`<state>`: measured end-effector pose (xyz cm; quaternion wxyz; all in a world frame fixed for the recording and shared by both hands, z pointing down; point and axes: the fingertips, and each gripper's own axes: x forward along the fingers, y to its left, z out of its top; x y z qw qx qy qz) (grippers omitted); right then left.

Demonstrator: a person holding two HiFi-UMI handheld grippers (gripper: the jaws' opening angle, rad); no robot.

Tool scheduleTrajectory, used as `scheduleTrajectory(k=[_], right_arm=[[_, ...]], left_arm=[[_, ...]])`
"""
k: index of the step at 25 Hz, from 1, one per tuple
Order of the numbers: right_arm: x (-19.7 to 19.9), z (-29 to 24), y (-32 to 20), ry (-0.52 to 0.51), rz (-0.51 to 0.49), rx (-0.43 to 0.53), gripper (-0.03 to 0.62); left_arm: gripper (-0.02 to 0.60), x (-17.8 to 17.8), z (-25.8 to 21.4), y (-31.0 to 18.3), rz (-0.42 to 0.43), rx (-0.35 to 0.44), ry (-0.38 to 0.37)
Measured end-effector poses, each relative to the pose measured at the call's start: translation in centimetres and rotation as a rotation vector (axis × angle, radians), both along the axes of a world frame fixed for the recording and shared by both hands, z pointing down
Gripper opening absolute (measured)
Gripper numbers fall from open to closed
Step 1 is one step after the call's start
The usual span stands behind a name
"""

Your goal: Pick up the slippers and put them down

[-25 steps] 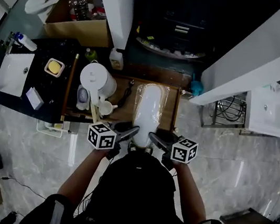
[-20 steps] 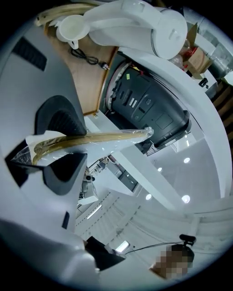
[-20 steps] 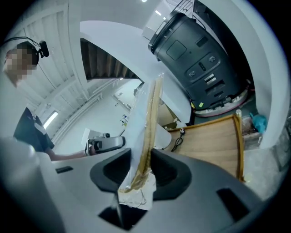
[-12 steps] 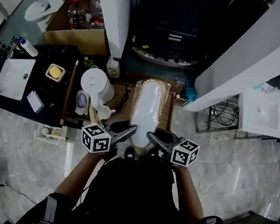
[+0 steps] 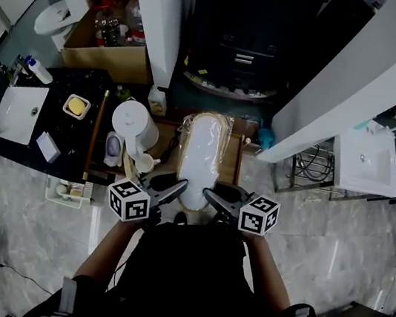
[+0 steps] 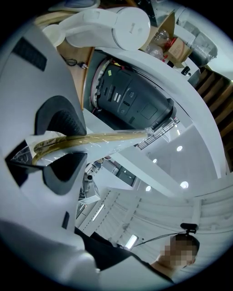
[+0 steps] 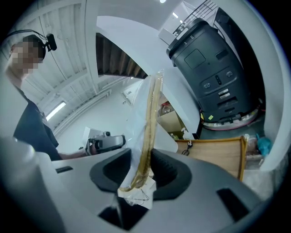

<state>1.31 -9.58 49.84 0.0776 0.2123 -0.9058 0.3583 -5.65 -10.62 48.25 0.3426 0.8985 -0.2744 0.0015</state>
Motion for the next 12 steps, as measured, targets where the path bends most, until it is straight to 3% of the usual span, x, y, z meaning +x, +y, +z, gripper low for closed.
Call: scheduleTrajectory(k=[12], right_arm=[[0.3, -1.3, 0.6, -0.019, 0.013, 0.035, 0.141]], left_arm=[[0.114, 0.4, -1.8, 0.7, 0.005, 0.090, -0.029]])
